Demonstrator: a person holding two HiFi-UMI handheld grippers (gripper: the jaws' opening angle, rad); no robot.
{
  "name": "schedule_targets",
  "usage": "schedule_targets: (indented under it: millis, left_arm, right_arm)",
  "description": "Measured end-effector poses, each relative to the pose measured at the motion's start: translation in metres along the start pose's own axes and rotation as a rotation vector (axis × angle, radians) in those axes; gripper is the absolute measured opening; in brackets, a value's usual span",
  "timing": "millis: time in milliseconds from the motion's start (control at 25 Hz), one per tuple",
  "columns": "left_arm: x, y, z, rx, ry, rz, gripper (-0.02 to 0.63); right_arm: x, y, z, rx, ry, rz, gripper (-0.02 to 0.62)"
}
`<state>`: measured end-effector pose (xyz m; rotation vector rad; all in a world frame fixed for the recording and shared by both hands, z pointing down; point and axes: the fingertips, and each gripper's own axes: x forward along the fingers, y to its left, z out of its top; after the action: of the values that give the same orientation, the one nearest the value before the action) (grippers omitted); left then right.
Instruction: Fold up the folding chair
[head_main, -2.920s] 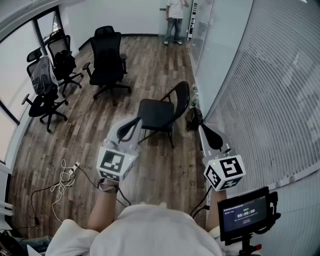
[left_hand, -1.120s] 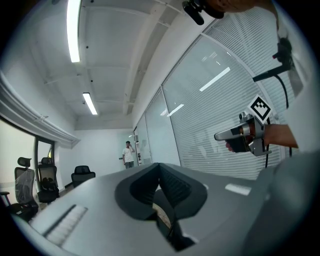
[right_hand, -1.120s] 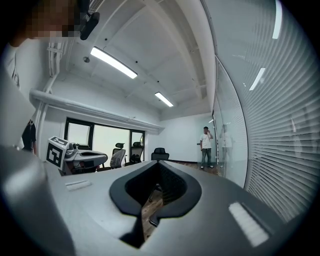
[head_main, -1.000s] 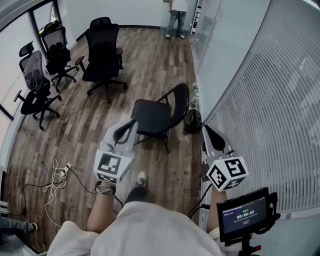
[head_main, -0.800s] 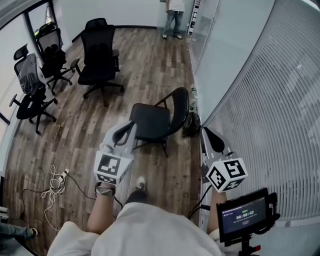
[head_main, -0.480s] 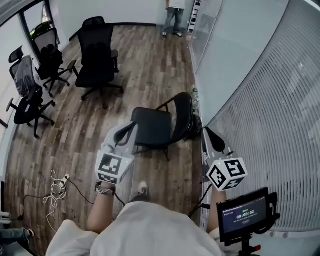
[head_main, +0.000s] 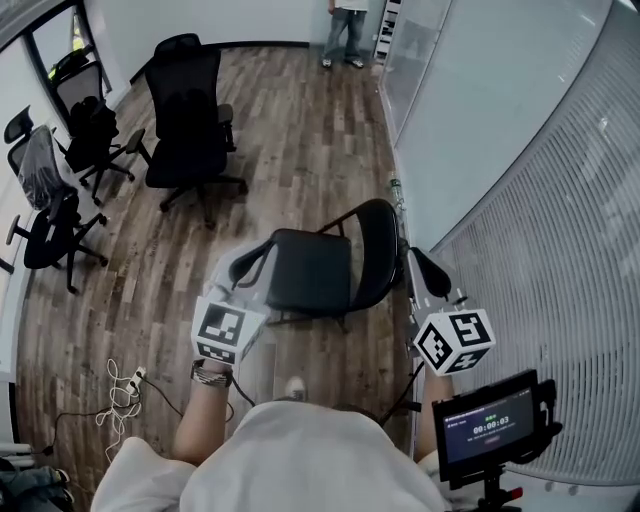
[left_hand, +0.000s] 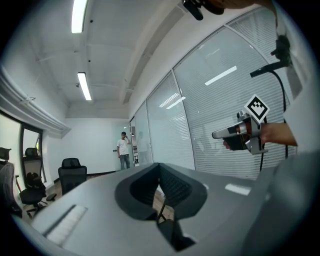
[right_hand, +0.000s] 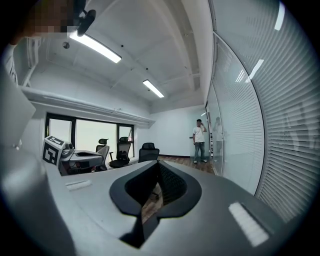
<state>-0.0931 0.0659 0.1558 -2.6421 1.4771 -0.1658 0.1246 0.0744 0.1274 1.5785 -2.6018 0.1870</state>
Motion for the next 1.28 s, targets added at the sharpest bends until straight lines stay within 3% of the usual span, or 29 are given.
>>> schedule_targets:
  millis: [520,640,840,1280]
  left_arm:
    - [0.048,0.014,-0.013,-0.017,0.012,-0.054,0.0]
    - [0.052,0.008,-0.013,-0.006,0.03,-0.061,0.038]
    - [0.069,0.001,-0.016,-0.024,0.065,-0.023,0.038]
    - [0.045,-0.024,-0.058,-0.059,0.151,0.094,0.042]
  right_arm:
    - [0.039,-0.026,-0.008,0.016,0.063,0.015,0.003]
    - [0.043,-0.035,-0.011,0.012,0.082,0.026,0.003]
    - [0.053,-0.062,-0.013,0.027,0.113,0.051,0.021]
    - [0.035,-0.1,-0.066,0.089,0.181,0.1,0.063]
